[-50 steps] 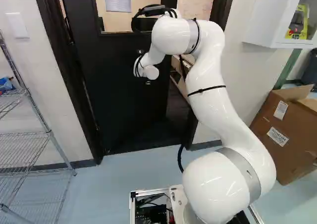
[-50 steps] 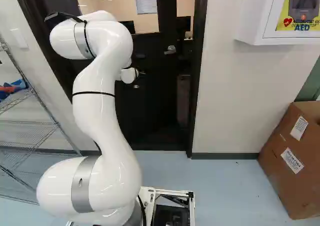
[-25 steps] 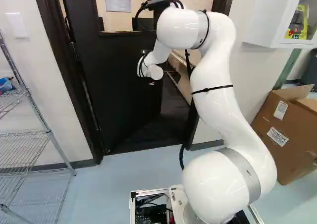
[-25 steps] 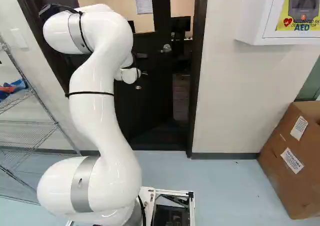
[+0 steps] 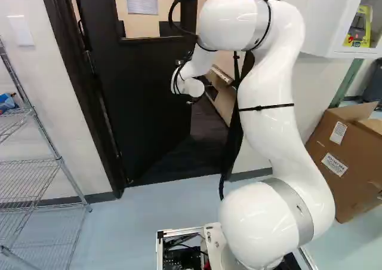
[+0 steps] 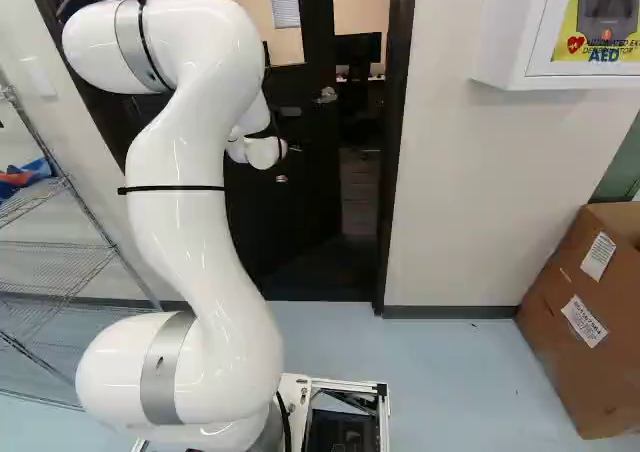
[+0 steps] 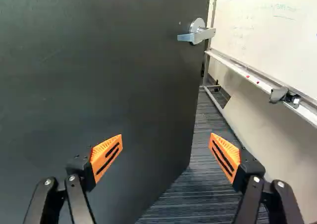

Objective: Open the door and move inside

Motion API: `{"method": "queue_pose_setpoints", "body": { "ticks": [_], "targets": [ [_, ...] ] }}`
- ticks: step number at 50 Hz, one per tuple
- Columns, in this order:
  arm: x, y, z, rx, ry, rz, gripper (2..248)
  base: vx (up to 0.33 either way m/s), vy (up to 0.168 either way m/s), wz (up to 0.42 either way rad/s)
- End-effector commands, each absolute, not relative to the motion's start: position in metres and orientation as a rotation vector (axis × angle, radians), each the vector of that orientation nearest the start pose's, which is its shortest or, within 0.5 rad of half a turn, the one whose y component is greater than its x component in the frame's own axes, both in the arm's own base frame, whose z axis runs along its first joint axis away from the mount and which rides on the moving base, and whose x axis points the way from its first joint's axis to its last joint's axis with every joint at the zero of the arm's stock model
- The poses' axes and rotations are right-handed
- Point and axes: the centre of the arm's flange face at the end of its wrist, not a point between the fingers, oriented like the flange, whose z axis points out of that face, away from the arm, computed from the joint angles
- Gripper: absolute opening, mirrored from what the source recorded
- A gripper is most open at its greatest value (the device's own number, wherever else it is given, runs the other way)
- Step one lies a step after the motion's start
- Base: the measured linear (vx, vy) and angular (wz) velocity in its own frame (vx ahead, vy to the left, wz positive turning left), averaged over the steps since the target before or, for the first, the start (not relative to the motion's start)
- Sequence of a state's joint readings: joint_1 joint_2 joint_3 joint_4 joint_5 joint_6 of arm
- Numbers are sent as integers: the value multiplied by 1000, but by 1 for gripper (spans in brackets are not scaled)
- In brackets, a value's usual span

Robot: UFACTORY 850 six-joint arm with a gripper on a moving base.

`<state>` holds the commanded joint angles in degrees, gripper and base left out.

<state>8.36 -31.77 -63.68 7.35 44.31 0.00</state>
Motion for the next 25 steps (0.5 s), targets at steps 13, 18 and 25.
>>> {"method": "queue_pose_setpoints", "body": {
  "ticks": [13, 18, 25],
  "targets": [
    [615, 74, 395, -2439, -6, -1871, 247, 0, 0, 0],
    [606, 70, 397, -2447, -17, -1866, 247, 0, 0, 0],
    [593, 64, 398, -2457, -32, -1859, 247, 0, 0, 0]
  ]
}}
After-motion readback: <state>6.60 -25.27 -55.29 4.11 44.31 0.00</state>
